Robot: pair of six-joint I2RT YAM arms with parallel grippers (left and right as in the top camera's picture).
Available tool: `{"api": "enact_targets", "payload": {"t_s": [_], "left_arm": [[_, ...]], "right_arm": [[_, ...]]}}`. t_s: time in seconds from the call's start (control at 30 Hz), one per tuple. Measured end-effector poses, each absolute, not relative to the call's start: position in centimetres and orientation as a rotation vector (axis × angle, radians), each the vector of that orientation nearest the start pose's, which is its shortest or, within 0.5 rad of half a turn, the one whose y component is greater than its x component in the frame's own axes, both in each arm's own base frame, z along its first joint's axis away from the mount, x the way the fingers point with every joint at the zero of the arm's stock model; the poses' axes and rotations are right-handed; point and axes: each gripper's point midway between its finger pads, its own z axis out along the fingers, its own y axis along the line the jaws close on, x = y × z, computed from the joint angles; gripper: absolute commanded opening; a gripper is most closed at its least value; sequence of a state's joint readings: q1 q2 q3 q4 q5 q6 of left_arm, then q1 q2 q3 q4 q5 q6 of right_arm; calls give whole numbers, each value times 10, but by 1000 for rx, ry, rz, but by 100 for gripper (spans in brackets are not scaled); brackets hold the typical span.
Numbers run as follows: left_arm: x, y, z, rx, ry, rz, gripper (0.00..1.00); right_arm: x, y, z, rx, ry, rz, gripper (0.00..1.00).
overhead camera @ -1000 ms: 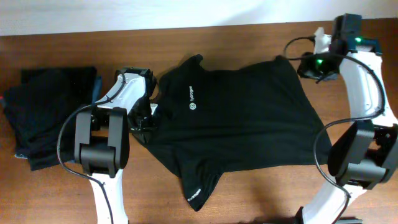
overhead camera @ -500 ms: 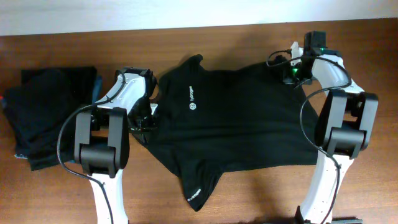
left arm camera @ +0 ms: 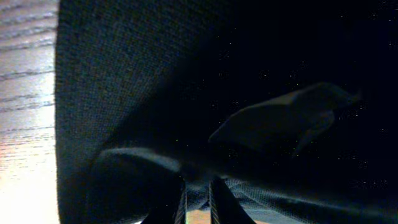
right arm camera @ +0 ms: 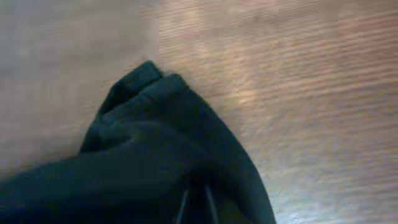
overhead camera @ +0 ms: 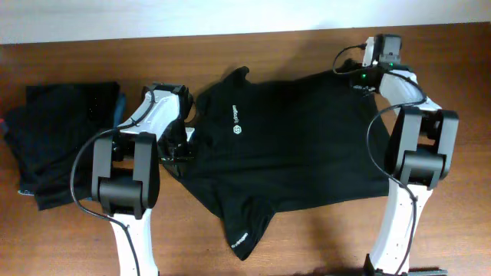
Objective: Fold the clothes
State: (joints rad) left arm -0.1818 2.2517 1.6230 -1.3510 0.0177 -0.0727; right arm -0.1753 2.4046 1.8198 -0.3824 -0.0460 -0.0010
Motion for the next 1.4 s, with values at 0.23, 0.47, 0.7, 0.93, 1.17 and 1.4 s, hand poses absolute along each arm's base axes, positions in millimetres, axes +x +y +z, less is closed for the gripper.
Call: {"api": "enact_targets", "payload": {"t_s": [0.23,0.47,0.7,0.93,1.17,1.4], "left_arm": [[317,-61,-3,187,3541,61,21],[324,-63,-4,180,3508,53,22],[355,-68,2,177,3403,35,22],[404,-73,57,174,3268,41,22],[464,-85,111,161,3010,-23,46],[539,-121,132,185,2686,-250,48]], "right_arm": [[597,-129,3,357,2436,-1,49],[591,-128,7,363,2487,41,95],[559,-130,16,414,2654,71,98],[540,-132,126,415,2628,65,99],[481,-54,181,182,2790,133,84],[440,-15,120,92,3040,184,70]]}}
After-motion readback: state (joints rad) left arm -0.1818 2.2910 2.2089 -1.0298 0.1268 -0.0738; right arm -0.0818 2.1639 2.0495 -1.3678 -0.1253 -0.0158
